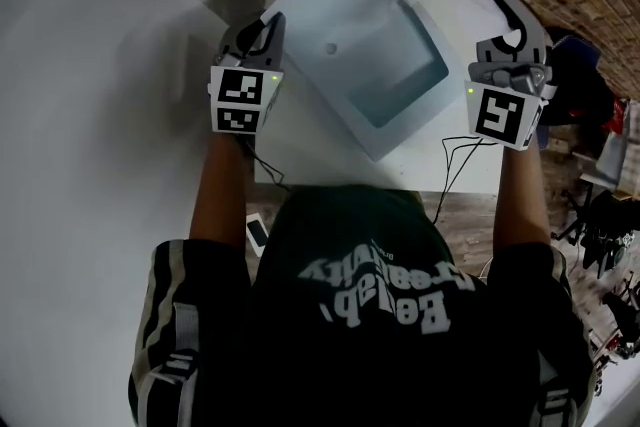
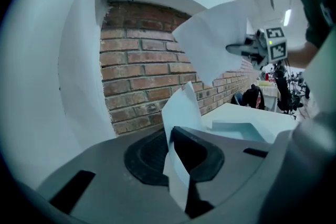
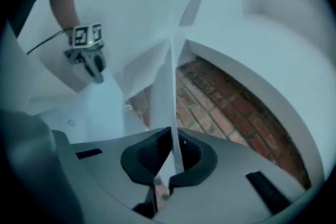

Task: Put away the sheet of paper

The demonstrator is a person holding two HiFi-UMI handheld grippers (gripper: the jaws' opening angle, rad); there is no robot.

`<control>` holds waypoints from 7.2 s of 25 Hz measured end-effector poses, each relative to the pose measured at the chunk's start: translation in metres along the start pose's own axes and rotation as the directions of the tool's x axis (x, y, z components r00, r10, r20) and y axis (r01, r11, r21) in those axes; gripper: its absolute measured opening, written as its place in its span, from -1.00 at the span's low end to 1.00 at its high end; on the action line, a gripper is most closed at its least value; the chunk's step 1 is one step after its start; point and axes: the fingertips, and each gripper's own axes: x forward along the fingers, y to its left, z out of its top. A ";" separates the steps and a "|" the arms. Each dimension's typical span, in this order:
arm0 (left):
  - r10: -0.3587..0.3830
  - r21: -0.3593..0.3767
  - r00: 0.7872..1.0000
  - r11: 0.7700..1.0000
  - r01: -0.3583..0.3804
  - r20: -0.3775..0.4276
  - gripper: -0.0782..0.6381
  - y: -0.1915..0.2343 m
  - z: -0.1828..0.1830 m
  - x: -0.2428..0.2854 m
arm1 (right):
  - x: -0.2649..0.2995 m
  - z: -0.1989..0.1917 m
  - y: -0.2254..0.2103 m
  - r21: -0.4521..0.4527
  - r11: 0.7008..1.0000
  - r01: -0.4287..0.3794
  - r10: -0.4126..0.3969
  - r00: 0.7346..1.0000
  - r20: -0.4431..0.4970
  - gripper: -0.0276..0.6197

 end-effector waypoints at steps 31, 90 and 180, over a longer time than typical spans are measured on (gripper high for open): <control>0.015 -0.152 1.000 0.988 -0.017 -0.016 -0.71 0.002 -0.006 -0.006 | 0.065 -0.105 0.349 -0.215 0.457 -0.863 0.830 0.500 -0.248 -0.93; -0.015 -0.178 1.000 0.984 0.019 0.025 -0.72 0.006 -0.001 0.000 | -0.003 -0.084 0.265 0.497 0.333 -0.801 0.914 0.404 0.040 -0.93; -0.029 -0.206 0.999 0.978 0.035 0.032 -0.72 0.012 -0.007 0.005 | -0.009 -0.131 0.363 0.640 0.387 -0.664 0.921 0.249 -0.299 -0.94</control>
